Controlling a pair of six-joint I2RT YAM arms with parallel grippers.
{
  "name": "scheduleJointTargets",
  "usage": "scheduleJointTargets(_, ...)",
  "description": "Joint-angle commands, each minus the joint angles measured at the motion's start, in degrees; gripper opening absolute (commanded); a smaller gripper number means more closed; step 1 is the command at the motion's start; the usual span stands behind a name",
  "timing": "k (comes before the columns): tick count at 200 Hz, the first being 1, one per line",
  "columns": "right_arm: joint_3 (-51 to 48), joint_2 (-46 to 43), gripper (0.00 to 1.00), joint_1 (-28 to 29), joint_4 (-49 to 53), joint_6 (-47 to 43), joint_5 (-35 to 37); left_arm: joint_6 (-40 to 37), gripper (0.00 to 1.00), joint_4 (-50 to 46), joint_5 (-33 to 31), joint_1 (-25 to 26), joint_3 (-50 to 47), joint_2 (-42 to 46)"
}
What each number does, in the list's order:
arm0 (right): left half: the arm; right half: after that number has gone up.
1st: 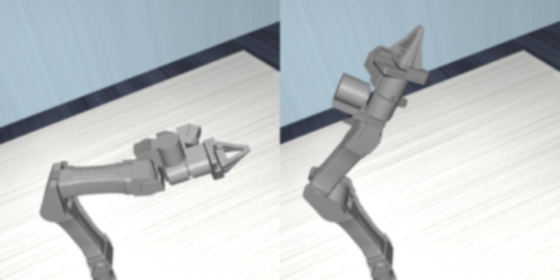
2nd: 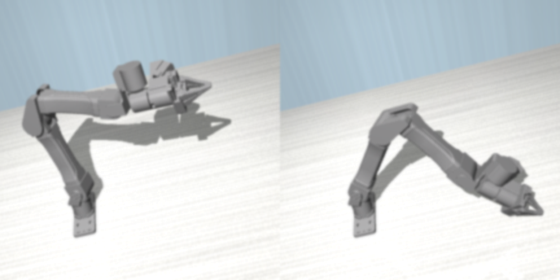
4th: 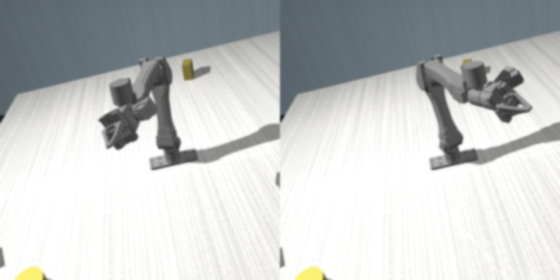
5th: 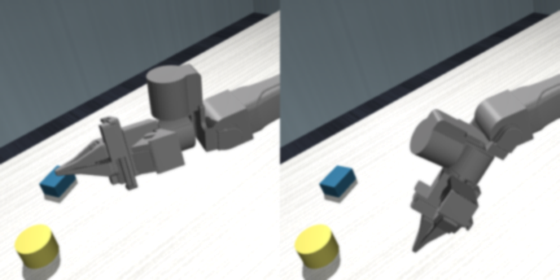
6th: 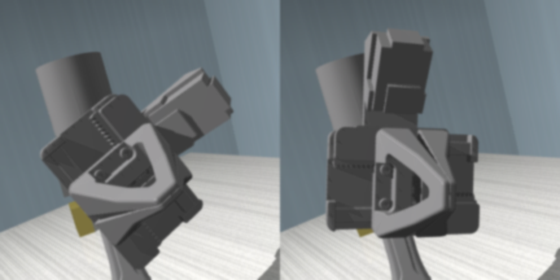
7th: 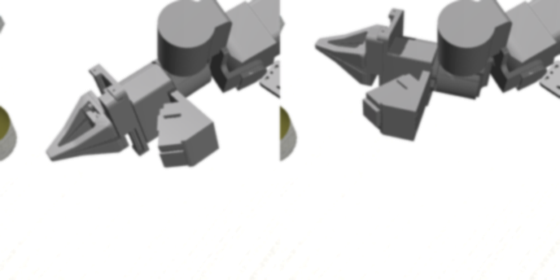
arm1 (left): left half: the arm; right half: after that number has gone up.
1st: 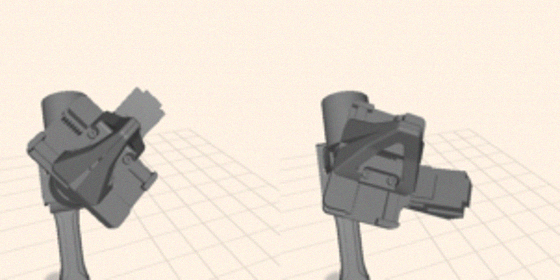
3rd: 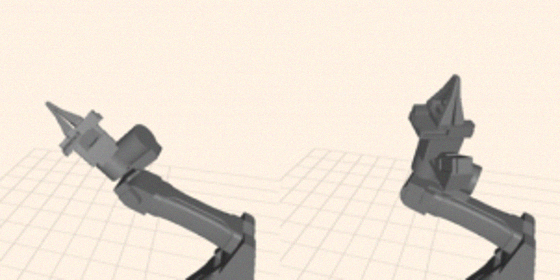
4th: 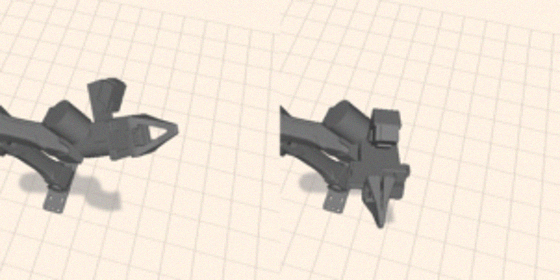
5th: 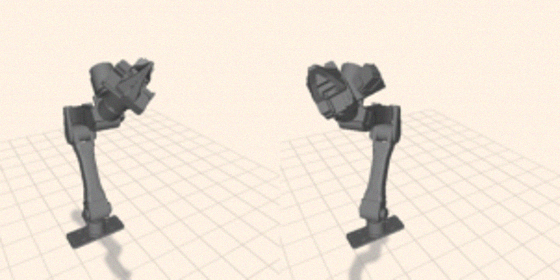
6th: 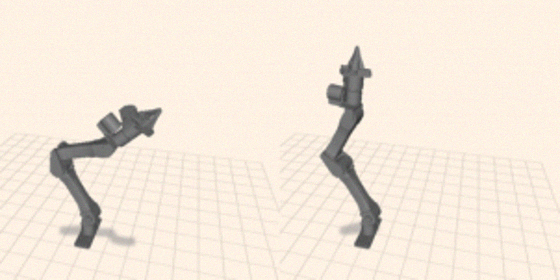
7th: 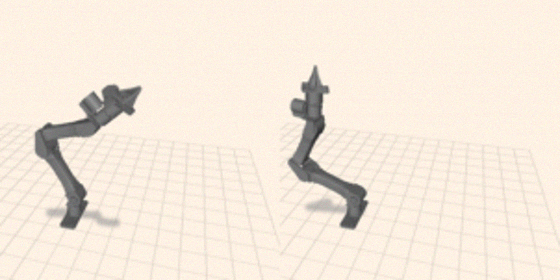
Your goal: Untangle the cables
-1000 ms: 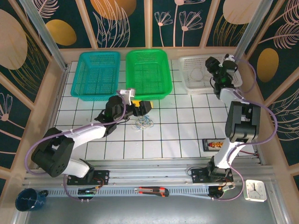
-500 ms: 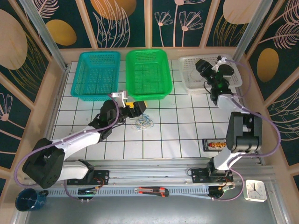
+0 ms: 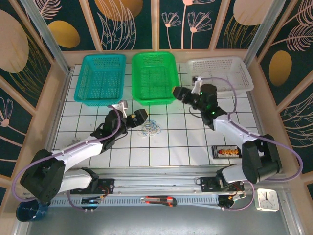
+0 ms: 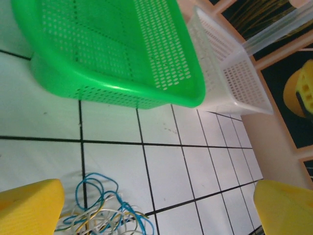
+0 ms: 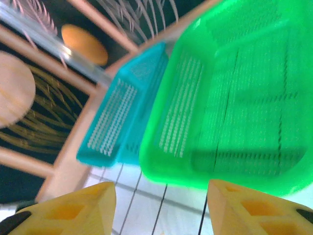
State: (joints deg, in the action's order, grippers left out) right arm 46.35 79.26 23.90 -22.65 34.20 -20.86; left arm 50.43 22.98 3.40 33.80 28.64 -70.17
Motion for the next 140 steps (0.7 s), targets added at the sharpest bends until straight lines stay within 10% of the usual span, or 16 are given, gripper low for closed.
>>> scheduleJointTargets(1,-1.4,-1.5,0.51,4.7,4.9,-3.5,3.0,4.7,0.99,-1.7,-1.3,-1.9,-2.2,1.6)
scheduleJointTargets(140,9.5,11.9,0.46,20.4,19.8,-13.2,12.3,3.7,0.99,-6.8,6.0,-8.1,-2.3,3.7)
